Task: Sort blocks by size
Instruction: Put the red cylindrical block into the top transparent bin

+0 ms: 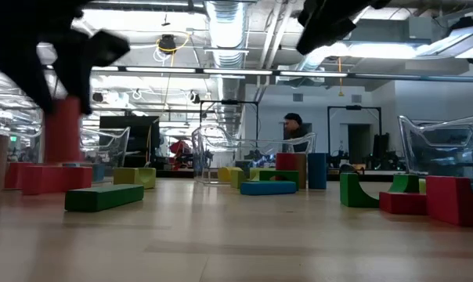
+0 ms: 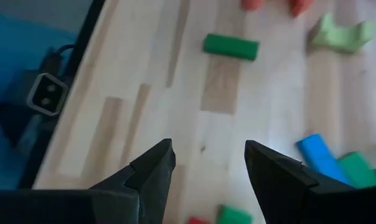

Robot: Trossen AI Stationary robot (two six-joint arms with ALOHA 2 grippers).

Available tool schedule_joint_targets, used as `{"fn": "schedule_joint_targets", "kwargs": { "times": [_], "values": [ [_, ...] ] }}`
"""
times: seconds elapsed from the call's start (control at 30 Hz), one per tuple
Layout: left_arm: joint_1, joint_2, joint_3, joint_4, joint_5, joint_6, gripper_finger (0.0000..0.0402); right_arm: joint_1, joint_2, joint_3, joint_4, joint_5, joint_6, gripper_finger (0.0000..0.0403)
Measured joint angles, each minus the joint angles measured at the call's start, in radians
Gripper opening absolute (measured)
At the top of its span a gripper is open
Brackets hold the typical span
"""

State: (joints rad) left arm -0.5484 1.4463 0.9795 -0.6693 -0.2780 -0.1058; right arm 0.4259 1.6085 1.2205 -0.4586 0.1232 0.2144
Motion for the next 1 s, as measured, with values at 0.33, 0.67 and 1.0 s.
{"fn": "schedule_joint_targets", "kwargs": {
  "times": [0.33, 0.67, 1.0],
  "values": [
    [0.000, -0.157, 0.072, 0.066, -0.231, 0.116, 0.0129, 0.037, 0.000, 0.000, 0.089, 0.181, -0.121, 0.0214],
    [-0.001, -0.326, 0.059, 0.376, -0.304, 0.296, 0.0128, 0.045, 0.000, 0.000, 0.313, 0.375, -0.349, 0.0212],
    [-0.002, -0.339, 0.058, 0.569, -0.280, 0.440, 0.0128, 0.019, -0.001, 0.001, 0.570, 0.460, -0.520, 0.0212]
  ]
}}
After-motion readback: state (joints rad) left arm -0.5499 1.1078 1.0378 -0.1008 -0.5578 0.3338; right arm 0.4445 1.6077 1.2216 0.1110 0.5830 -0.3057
